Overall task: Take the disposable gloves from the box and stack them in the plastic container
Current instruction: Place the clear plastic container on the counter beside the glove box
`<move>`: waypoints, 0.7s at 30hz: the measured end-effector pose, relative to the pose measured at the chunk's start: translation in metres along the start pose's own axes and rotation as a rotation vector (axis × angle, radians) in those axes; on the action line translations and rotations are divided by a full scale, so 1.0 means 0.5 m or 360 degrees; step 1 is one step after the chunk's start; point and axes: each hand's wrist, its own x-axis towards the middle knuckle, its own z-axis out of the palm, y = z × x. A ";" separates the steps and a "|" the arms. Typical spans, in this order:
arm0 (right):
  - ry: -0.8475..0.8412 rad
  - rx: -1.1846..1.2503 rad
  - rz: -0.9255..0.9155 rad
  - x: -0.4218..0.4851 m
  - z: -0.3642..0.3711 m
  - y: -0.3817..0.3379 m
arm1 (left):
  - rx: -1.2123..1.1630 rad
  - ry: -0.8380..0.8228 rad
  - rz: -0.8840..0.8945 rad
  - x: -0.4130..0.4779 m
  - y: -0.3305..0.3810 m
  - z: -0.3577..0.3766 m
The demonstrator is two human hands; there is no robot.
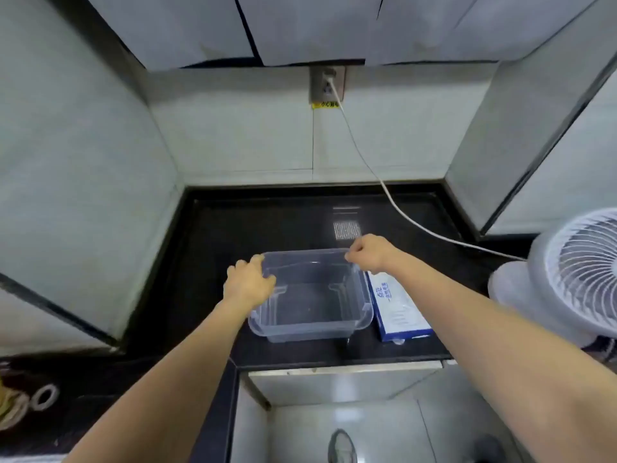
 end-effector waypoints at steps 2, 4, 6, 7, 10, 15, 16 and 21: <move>-0.0030 0.0009 0.0101 0.010 0.019 0.022 | -0.0031 -0.0049 -0.0124 0.007 -0.011 0.027; -0.0091 0.0091 0.0176 0.016 0.041 0.039 | -0.0109 -0.0106 -0.0163 0.006 -0.022 0.053; -0.0113 0.0243 0.0197 0.029 0.056 0.043 | -0.0196 -0.0091 -0.0188 0.015 -0.020 0.070; -0.0097 0.0278 0.0197 0.040 0.059 0.043 | -0.0224 -0.0064 -0.0212 0.022 -0.016 0.074; -0.0055 0.0381 0.0117 0.074 0.070 0.045 | -0.0275 0.0013 -0.0290 0.040 -0.014 0.073; -0.0197 0.0801 0.0016 0.106 0.067 0.053 | -0.0177 0.0028 -0.0348 0.070 -0.027 0.061; -0.0216 0.0855 -0.0017 0.105 0.064 0.064 | -0.0106 0.0066 -0.0356 0.069 -0.025 0.058; 0.0228 0.0469 0.0197 0.118 0.066 0.181 | -0.0036 0.0428 0.0188 0.046 0.059 0.062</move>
